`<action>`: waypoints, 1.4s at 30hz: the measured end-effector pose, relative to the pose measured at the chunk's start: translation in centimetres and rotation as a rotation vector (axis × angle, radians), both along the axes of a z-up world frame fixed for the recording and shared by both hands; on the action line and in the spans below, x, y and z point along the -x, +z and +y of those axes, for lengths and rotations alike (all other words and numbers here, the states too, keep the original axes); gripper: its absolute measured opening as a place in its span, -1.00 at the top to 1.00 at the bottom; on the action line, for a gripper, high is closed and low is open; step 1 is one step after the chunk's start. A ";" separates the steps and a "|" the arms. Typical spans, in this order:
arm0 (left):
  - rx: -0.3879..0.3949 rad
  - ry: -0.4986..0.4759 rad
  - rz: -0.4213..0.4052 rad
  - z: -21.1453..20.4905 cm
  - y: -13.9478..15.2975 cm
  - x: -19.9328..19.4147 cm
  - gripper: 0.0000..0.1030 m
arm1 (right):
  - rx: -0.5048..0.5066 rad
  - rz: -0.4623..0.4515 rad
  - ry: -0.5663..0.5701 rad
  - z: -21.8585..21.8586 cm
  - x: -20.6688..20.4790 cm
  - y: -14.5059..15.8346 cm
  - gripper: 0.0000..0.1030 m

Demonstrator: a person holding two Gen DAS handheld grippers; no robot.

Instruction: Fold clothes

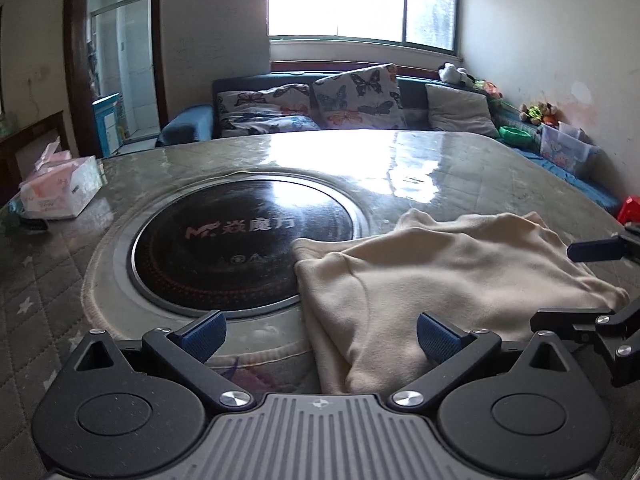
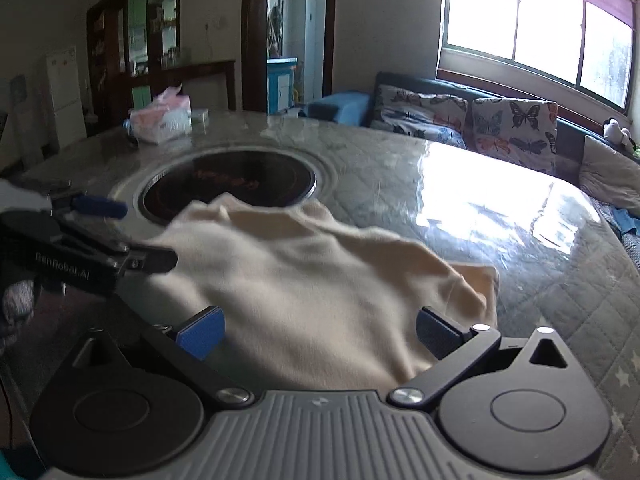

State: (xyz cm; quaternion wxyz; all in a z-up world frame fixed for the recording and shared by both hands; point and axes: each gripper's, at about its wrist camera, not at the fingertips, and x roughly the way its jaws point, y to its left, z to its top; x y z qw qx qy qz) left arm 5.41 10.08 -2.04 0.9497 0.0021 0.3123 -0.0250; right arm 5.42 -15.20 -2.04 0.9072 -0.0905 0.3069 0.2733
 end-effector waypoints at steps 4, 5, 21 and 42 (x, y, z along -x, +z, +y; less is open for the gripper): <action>0.004 0.028 0.028 0.7 -0.6 -0.2 -1.00 | 0.005 0.053 0.005 0.3 -0.7 -1.1 -1.00; 0.012 0.029 0.033 0.9 -0.7 -0.2 -1.00 | 0.004 0.053 0.008 0.3 -0.8 -1.0 -1.00; 0.024 0.040 0.039 1.3 -0.6 -0.5 -1.00 | -0.068 0.111 0.036 0.6 -8.1 0.2 -1.00; 0.070 0.036 0.050 1.7 -0.2 -0.7 -1.00 | -0.083 0.014 0.042 1.1 -2.9 1.7 -1.00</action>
